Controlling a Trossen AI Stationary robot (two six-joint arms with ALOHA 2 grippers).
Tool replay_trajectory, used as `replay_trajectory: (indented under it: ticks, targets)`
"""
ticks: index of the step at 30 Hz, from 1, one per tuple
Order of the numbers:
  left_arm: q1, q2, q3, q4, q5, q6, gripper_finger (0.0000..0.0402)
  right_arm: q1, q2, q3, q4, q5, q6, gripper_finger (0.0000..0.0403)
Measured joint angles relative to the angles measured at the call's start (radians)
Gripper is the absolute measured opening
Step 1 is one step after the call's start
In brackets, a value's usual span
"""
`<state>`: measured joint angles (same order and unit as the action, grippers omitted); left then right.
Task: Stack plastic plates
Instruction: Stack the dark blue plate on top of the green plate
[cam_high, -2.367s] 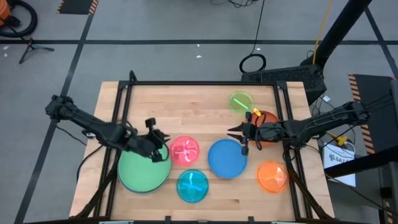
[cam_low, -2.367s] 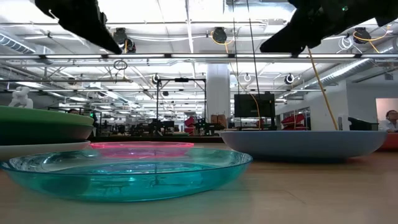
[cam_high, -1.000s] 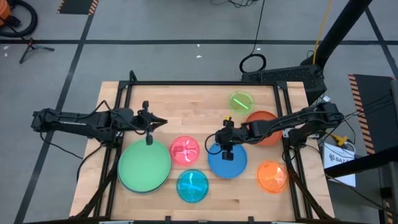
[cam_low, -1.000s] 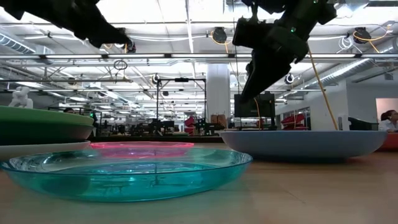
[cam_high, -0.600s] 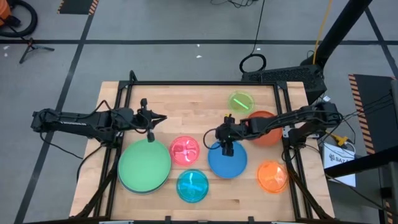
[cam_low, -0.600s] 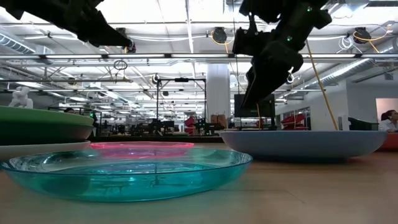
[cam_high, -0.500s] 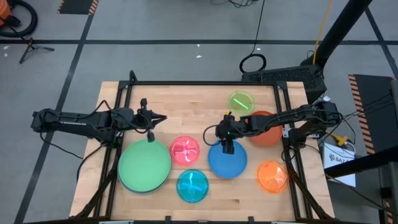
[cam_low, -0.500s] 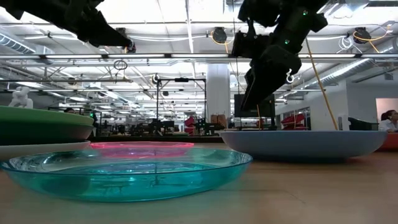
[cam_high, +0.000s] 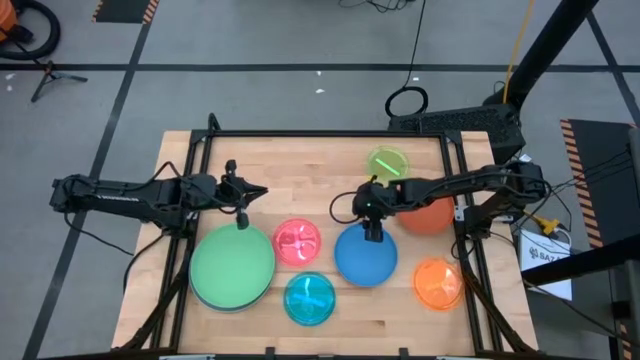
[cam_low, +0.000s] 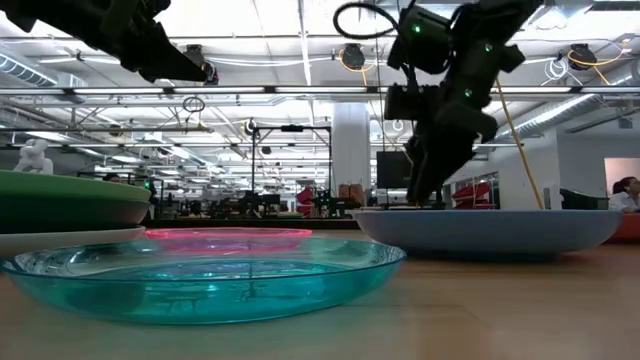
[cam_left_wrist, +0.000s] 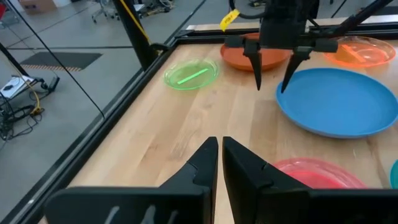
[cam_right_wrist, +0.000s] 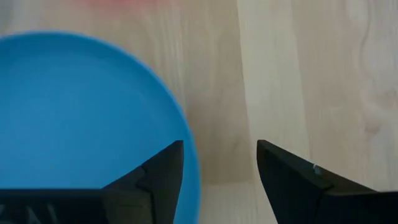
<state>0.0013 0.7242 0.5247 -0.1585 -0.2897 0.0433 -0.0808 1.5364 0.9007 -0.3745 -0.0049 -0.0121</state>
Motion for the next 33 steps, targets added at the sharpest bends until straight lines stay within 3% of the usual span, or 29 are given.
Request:
replay_trajectory:
  ticks: [20, 33]
  targets:
    - [0.0, 0.0, 0.0, -0.001, 0.0, -0.005, 0.003, -0.005, 0.0, -0.185, 0.185, -0.028, 0.079, 0.0188]
    - [0.0, 0.0, 0.0, -0.003, 0.0, -0.008, 0.003, -0.005, 0.0, -0.185, 0.199, -0.028, 0.117, 0.0077]
